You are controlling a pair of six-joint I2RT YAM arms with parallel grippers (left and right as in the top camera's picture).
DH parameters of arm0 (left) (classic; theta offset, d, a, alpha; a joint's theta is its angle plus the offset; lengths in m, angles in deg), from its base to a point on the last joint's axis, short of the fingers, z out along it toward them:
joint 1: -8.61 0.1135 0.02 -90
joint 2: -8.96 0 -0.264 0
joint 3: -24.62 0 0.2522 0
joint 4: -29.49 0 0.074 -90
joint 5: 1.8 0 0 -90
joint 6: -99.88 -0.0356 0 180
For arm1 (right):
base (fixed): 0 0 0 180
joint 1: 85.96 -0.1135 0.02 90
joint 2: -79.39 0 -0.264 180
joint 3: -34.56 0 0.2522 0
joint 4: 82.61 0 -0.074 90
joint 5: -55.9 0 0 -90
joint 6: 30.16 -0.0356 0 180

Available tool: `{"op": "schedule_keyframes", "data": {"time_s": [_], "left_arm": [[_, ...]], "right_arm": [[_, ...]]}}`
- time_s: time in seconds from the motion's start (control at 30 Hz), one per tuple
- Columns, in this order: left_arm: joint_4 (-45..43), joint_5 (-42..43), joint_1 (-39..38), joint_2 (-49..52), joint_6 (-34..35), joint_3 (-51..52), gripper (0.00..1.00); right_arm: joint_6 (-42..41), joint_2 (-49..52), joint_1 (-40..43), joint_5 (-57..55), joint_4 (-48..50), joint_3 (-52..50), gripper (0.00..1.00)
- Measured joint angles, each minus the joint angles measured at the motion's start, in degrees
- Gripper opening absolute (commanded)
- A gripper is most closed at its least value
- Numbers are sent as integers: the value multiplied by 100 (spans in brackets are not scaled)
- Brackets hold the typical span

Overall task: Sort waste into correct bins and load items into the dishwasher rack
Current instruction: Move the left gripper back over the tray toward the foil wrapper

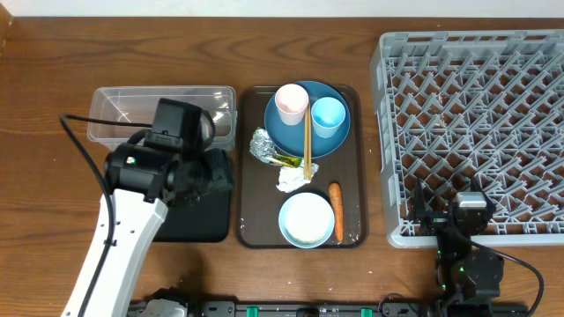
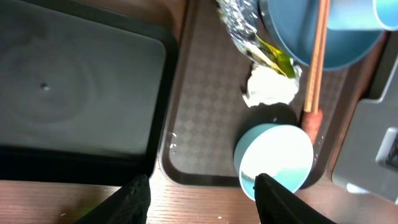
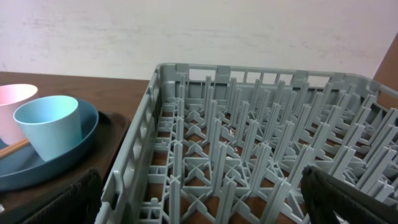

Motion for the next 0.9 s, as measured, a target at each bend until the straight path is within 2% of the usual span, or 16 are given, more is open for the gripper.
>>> {"op": "schedule_keyframes", "data": {"time_s": [0.43,0.9], "left_arm": [[31,-107,-916,0,70,0,54],[101,-302,-977,0,179,0,55]], "right_arm": [[0,0,0,0,0,0,99],[0,0,0,0,0,0,99]]}}
